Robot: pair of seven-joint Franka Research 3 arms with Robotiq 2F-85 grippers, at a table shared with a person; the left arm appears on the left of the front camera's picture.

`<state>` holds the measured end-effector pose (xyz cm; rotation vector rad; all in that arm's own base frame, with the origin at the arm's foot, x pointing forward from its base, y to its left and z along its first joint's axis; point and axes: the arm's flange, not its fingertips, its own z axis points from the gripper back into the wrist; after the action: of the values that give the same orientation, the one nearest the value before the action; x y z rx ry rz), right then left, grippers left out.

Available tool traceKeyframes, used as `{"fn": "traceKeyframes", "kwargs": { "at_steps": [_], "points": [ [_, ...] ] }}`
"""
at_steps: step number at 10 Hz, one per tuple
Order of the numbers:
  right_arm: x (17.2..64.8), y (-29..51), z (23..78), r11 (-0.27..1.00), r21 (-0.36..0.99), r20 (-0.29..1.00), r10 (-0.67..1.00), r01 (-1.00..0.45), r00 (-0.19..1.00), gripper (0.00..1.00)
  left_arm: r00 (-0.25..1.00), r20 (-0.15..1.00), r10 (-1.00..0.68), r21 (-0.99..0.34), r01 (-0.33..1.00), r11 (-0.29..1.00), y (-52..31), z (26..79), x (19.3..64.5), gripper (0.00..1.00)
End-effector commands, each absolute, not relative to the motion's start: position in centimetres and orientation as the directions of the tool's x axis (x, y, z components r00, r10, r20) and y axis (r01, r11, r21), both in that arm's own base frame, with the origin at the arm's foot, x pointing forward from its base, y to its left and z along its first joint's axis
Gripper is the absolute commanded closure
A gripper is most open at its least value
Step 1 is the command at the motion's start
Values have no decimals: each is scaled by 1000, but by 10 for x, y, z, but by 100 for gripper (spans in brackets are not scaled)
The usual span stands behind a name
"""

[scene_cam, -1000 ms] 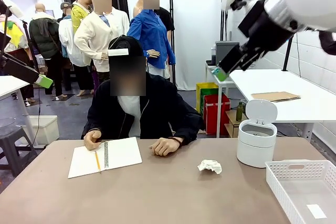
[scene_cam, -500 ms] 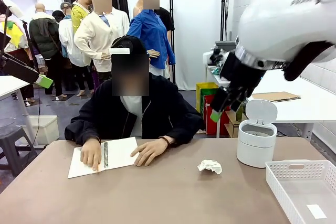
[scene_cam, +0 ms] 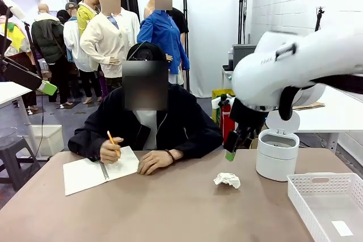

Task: Sort the paper based on its condition.
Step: If a person hands you a paper, place it in the Organizing basket , and if it's crumpled, put it in the Trash can.

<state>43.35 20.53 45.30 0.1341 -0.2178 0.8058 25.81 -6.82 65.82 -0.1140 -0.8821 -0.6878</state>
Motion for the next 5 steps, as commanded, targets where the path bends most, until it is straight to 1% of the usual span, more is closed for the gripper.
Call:
{"fn": "traceKeyframes", "kwargs": {
  "at_steps": [1,2,3,4,5],
  "points": [
    [455,209,443,641,-49,261,748,-766,610,0,439,743,-505,181,594,784,-67,658,258,0],
    [460,209,434,633,-53,250,757,-773,603,0,439,743,-505,181,594,784,-67,658,258,0],
    [461,207,435,650,-2,241,738,-760,631,0,439,743,-505,181,594,784,-67,658,258,0],
    [450,206,461,669,56,286,700,-741,654,0,439,743,-505,181,594,784,-67,658,258,0],
    [456,210,429,657,-16,245,733,-753,635,0,439,743,-505,181,594,784,-67,658,258,0]
  ]
}}
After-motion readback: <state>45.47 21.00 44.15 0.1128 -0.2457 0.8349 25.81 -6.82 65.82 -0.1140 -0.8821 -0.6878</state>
